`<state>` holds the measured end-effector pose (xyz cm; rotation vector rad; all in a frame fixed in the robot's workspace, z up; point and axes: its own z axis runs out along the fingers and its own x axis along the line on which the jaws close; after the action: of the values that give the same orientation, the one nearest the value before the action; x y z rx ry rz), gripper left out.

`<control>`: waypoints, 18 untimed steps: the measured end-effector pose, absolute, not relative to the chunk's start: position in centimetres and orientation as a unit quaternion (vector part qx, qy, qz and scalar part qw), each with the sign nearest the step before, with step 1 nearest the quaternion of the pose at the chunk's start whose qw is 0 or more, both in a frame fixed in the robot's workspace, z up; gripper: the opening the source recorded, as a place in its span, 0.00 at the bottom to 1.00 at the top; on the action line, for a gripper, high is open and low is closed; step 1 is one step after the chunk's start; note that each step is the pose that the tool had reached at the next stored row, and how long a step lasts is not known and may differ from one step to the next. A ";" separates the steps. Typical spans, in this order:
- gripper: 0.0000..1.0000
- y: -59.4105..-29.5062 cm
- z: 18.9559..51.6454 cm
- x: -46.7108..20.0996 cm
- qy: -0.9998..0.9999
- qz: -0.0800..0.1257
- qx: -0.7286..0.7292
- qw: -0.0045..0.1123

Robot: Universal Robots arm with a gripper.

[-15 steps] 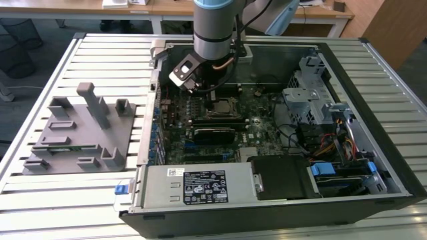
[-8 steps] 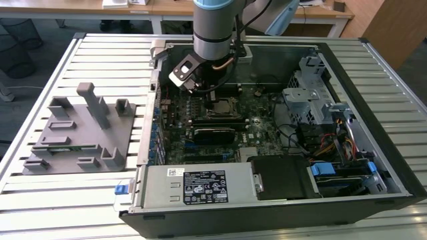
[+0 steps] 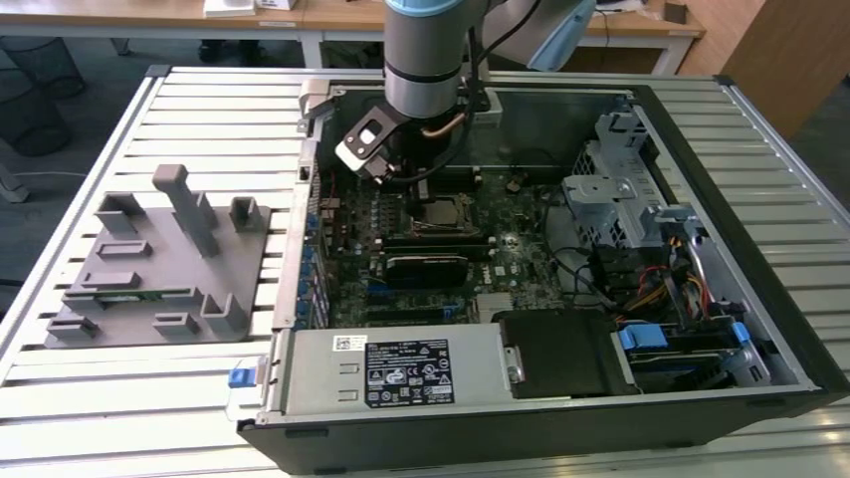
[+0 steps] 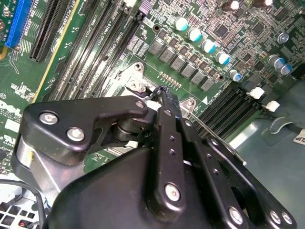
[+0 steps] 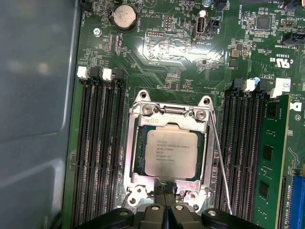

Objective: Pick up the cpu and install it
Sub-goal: 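Close the cpu cover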

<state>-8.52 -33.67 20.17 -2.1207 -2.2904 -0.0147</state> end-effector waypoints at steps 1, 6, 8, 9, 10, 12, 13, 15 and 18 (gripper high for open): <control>0.11 -33.7 20.2 -8.5 -0.734 -0.005 -0.679 0.010; 0.11 -33.7 20.4 -8.6 -0.734 -0.005 -0.679 0.010; 0.11 -33.7 20.4 -8.5 -0.734 -0.005 -0.679 0.010; 0.11 -33.7 20.4 -8.5 -0.734 -0.005 -0.679 0.010; 0.11 -33.7 20.4 -8.4 -0.734 -0.005 -0.679 0.010; 0.11 -33.7 20.4 -8.2 -0.734 -0.005 -0.679 0.010; 0.11 -33.7 20.4 -8.0 -0.734 -0.005 -0.679 0.010; 0.11 -33.7 20.4 -7.7 -0.734 -0.005 -0.679 0.010; 0.11 -33.7 20.4 -7.3 -0.734 -0.005 -0.679 0.010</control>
<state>-7.33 -33.68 20.39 -2.1206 -2.2904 -0.0146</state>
